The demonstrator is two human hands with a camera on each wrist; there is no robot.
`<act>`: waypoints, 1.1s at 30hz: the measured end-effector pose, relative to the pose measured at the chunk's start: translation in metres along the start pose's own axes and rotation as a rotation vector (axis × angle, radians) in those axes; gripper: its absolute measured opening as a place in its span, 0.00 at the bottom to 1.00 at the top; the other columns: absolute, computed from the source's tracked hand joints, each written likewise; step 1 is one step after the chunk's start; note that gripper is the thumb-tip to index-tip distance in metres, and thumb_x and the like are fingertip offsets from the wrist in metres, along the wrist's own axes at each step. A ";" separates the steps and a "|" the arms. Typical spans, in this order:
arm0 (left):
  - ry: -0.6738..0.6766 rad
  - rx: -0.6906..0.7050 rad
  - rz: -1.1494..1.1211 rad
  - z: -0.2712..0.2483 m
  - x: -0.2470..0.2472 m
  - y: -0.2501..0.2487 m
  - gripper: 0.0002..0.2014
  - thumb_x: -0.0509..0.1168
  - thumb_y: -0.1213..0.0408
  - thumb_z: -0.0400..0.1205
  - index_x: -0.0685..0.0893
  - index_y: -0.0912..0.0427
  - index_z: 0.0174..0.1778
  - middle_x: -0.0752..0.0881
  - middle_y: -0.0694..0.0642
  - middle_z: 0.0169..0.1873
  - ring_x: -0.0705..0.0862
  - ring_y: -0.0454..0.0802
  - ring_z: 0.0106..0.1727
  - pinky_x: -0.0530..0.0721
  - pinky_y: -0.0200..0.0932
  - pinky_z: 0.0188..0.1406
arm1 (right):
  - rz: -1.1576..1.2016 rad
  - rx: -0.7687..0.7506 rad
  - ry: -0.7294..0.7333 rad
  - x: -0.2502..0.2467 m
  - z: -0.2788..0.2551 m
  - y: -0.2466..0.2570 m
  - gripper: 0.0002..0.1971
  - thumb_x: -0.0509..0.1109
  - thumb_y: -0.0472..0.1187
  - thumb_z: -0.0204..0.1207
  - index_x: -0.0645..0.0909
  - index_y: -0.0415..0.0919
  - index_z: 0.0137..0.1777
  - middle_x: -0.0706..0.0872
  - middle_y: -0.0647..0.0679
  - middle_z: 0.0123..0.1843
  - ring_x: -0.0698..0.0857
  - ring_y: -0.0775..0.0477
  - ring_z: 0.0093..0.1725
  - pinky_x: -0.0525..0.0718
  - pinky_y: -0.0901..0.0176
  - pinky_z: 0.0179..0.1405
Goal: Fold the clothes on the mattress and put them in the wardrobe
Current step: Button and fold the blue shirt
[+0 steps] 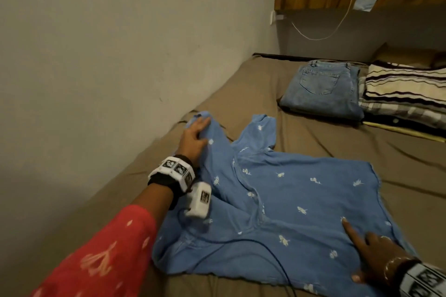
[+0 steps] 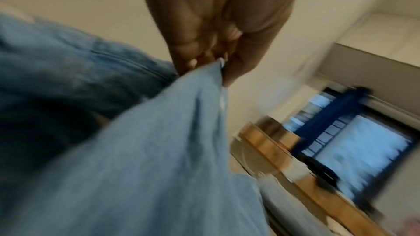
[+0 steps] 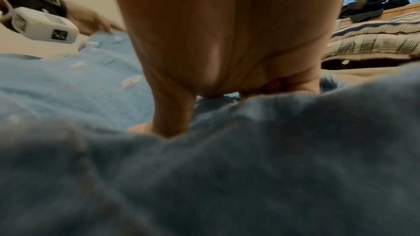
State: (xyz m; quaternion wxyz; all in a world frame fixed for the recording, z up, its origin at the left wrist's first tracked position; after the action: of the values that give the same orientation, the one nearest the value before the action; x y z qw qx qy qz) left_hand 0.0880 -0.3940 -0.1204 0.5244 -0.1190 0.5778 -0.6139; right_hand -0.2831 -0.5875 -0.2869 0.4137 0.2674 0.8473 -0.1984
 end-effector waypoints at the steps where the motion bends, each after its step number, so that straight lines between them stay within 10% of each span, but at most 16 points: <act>1: 0.087 0.246 0.086 -0.016 0.010 -0.040 0.30 0.55 0.88 0.72 0.71 0.72 0.72 0.69 0.56 0.70 0.66 0.52 0.73 0.64 0.32 0.68 | 0.034 -0.005 -0.029 0.000 0.000 0.001 0.62 0.69 0.66 0.67 0.20 0.41 0.74 0.65 0.39 0.76 0.69 0.39 0.75 0.66 0.51 0.73; 4: 0.324 0.955 0.484 -0.104 0.058 -0.105 0.25 0.51 0.77 0.74 0.76 0.64 0.67 0.77 0.59 0.70 0.86 0.57 0.54 0.82 0.41 0.49 | 0.115 0.030 -0.032 -0.004 -0.009 -0.002 0.57 0.69 0.65 0.67 0.30 0.48 0.80 0.68 0.39 0.75 0.71 0.38 0.73 0.68 0.52 0.71; 6: 0.511 1.134 0.675 -0.151 0.084 -0.092 0.19 0.53 0.71 0.78 0.81 0.59 0.61 0.76 0.53 0.72 0.84 0.54 0.39 0.80 0.41 0.30 | 0.225 0.024 -0.067 -0.007 -0.014 -0.005 0.39 0.68 0.59 0.72 0.50 0.62 0.79 0.70 0.39 0.73 0.72 0.38 0.72 0.70 0.52 0.72; 8: 0.664 1.133 0.747 -0.180 0.095 -0.062 0.15 0.56 0.64 0.78 0.85 0.53 0.55 0.76 0.50 0.72 0.86 0.54 0.44 0.83 0.41 0.28 | 0.302 -0.030 -0.083 -0.010 -0.022 -0.007 0.25 0.65 0.51 0.78 0.62 0.78 0.67 0.72 0.38 0.72 0.73 0.37 0.71 0.70 0.53 0.72; 10: 0.670 0.923 0.653 -0.180 0.086 -0.039 0.13 0.58 0.59 0.76 0.89 0.52 0.44 0.83 0.54 0.63 0.86 0.53 0.49 0.87 0.44 0.36 | 0.302 -0.078 -0.141 -0.016 -0.031 -0.011 0.45 0.69 0.64 0.68 0.43 0.63 0.78 0.72 0.39 0.70 0.73 0.37 0.70 0.70 0.55 0.68; 12: 0.576 0.522 0.442 -0.162 0.059 -0.011 0.12 0.60 0.56 0.74 0.88 0.57 0.39 0.89 0.56 0.49 0.84 0.48 0.47 0.86 0.52 0.46 | 0.376 -0.117 -0.203 -0.026 -0.049 -0.009 0.66 0.64 0.83 0.43 0.50 0.51 0.81 0.74 0.39 0.68 0.76 0.38 0.68 0.73 0.54 0.66; 15: 0.481 0.085 0.339 -0.149 0.021 0.032 0.05 0.65 0.64 0.74 0.81 0.50 0.33 0.86 0.34 0.31 0.82 0.34 0.38 0.80 0.44 0.45 | 0.684 -0.080 -0.460 -0.034 -0.070 -0.027 0.40 0.56 0.78 0.46 0.81 0.44 0.42 0.84 0.43 0.42 0.84 0.39 0.47 0.78 0.52 0.48; 19: 0.727 -0.011 0.383 -0.160 0.031 0.029 0.08 0.63 0.77 0.80 0.87 0.63 0.46 0.83 0.28 0.27 0.80 0.22 0.35 0.73 0.21 0.33 | 0.807 -0.086 -0.314 -0.006 -0.082 -0.002 0.42 0.64 0.80 0.50 0.80 0.36 0.34 0.83 0.49 0.30 0.80 0.52 0.32 0.77 0.56 0.39; 24: 0.792 -0.087 0.364 -0.151 0.043 0.031 0.14 0.59 0.77 0.82 0.84 0.60 0.57 0.85 0.50 0.43 0.81 0.29 0.36 0.76 0.21 0.34 | 0.993 -0.289 -0.169 -0.021 -0.091 0.025 0.15 0.77 0.31 0.66 0.71 0.39 0.31 0.72 0.45 0.29 0.73 0.54 0.29 0.71 0.66 0.30; 27: 0.501 -0.181 0.298 -0.138 0.025 0.041 0.07 0.65 0.76 0.79 0.81 0.59 0.41 0.82 0.55 0.38 0.81 0.47 0.39 0.80 0.29 0.35 | 1.474 -0.420 -0.226 -0.074 -0.112 0.004 0.23 0.83 0.41 0.55 0.77 0.29 0.42 0.82 0.36 0.34 0.83 0.46 0.33 0.82 0.65 0.30; 29: 0.316 -0.155 0.248 -0.131 0.015 0.039 0.11 0.72 0.69 0.75 0.79 0.58 0.50 0.79 0.52 0.48 0.79 0.50 0.52 0.77 0.32 0.47 | 1.623 -0.484 -0.268 -0.115 -0.129 -0.009 0.17 0.78 0.39 0.60 0.77 0.30 0.43 0.86 0.40 0.33 0.83 0.42 0.33 0.84 0.65 0.28; 33: 0.482 -0.212 0.361 -0.130 0.046 0.035 0.32 0.75 0.55 0.72 0.72 0.59 0.70 0.80 0.56 0.57 0.79 0.52 0.60 0.75 0.41 0.59 | 1.508 -0.635 -0.339 -0.186 -0.160 -0.011 0.14 0.83 0.45 0.46 0.87 0.44 0.32 0.88 0.44 0.32 0.87 0.51 0.30 0.85 0.66 0.29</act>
State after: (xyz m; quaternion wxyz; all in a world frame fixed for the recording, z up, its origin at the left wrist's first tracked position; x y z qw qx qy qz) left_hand -0.0119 -0.3464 -0.2104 0.4577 0.0803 0.7578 -0.4579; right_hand -0.2894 -0.5609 -0.0434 0.6133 0.5999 0.3829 0.3426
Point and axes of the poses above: each hand's wrist, its own z-axis towards the middle knuckle, its own x-axis out of the palm, y = z × x, the point moved 8 cm from there along z, towards the middle knuckle
